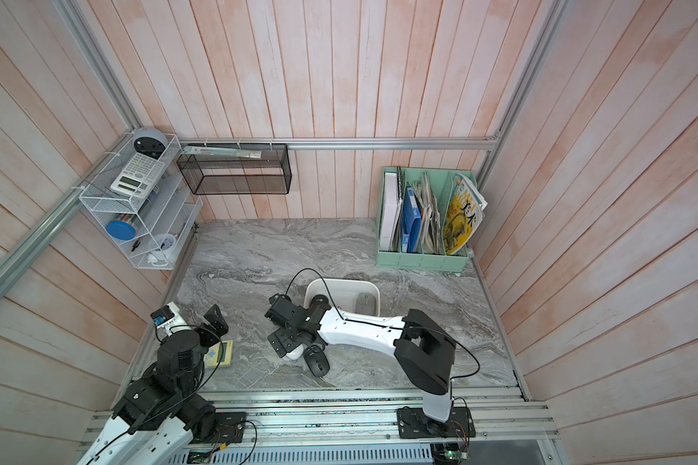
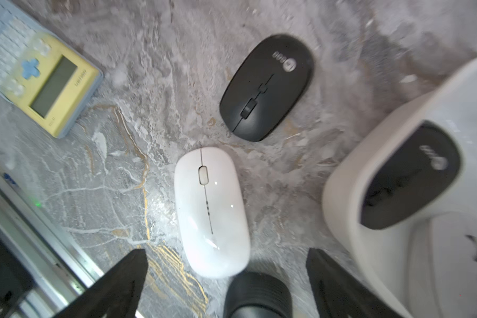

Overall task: Take out the mouse from the storage box
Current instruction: Place the mouse at the center of the board, then pick up the mouse from the storage box.

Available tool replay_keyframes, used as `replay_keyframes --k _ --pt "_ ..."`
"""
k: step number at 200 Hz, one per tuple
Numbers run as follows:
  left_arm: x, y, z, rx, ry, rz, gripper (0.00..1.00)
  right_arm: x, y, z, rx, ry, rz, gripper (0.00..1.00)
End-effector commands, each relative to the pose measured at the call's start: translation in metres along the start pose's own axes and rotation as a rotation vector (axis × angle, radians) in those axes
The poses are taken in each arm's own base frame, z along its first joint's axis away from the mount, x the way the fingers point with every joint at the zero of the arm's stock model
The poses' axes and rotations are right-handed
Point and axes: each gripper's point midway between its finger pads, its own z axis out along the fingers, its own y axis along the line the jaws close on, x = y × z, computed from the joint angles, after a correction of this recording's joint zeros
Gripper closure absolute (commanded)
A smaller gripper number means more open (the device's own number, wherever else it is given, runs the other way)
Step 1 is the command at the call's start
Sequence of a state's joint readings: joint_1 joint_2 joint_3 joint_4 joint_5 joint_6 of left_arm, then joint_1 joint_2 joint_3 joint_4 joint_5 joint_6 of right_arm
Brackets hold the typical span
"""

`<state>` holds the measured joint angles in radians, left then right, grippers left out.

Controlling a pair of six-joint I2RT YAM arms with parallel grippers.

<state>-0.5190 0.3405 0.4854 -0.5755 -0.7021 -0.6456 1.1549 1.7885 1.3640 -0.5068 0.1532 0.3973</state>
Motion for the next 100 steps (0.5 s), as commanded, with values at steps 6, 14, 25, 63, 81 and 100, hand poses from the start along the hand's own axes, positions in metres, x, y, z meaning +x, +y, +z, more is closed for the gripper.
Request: replay_keyframes --k 6,14,25,63,81,100 --pt "0.007 -0.022 0.002 0.111 0.043 -0.004 0.0 -0.007 -0.052 -0.044 0.16 -0.091 0.077 0.03" --pt "0.01 -0.034 0.001 0.177 0.06 -0.017 0.0 -0.007 -0.071 -0.056 0.206 -0.126 0.116 0.03" --pt "0.015 -0.054 0.0 0.269 0.104 -0.04 0.0 -0.005 -0.096 -0.074 0.266 -0.172 0.156 0.03" --pt "0.043 -0.115 0.009 0.349 0.4 -0.015 0.0 0.021 -0.176 -0.13 0.409 -0.315 0.314 0.03" --pt "0.06 -0.146 0.006 0.377 0.484 0.075 0.0 0.045 -0.206 -0.144 0.451 -0.324 0.391 0.03" --pt "0.08 -0.183 -0.002 0.419 0.533 0.2 0.0 0.075 -0.232 -0.155 0.515 -0.319 0.447 0.03"
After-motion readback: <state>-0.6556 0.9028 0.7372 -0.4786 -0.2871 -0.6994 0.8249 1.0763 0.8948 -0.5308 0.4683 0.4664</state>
